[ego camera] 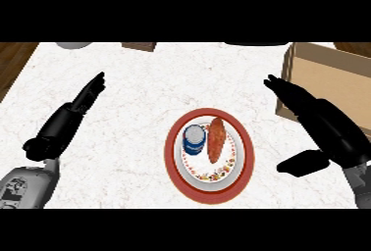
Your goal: Pick the sweet potato from the plate and place it in the cardboard box
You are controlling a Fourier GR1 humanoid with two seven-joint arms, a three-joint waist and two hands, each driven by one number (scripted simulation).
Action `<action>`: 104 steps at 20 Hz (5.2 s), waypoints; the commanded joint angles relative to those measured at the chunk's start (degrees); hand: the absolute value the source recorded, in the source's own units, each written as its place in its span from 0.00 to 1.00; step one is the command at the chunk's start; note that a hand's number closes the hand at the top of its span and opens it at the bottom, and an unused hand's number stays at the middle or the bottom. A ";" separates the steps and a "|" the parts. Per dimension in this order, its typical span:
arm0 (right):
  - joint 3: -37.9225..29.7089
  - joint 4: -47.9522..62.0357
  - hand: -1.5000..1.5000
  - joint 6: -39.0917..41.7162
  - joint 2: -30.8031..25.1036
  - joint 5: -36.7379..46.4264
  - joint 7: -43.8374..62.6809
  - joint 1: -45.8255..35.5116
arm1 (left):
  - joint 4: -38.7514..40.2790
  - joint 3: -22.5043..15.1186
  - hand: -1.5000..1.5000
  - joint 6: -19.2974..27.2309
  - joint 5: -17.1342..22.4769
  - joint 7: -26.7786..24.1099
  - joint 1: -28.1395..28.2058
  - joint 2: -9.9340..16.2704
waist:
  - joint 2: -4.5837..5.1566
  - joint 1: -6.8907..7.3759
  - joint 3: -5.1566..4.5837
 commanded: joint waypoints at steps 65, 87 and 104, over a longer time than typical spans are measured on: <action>-1.43 38.81 0.00 20.53 43.96 44.58 11.94 -4.62 | -2.70 9.40 0.50 -8.59 -6.82 1.58 0.10 -6.85 | 0.00 -0.52 0.19; 3.75 25.51 1.00 6.91 25.94 40.14 -40.24 1.39 | -0.86 9.49 0.50 -7.70 -9.39 -0.52 2.50 -8.08 | -0.30 -2.32 0.28; -31.44 2.79 1.00 13.52 12.67 10.60 -35.14 6.33 | -1.75 9.33 0.50 -8.21 -8.76 1.49 0.02 -8.94 | -0.09 -1.31 0.16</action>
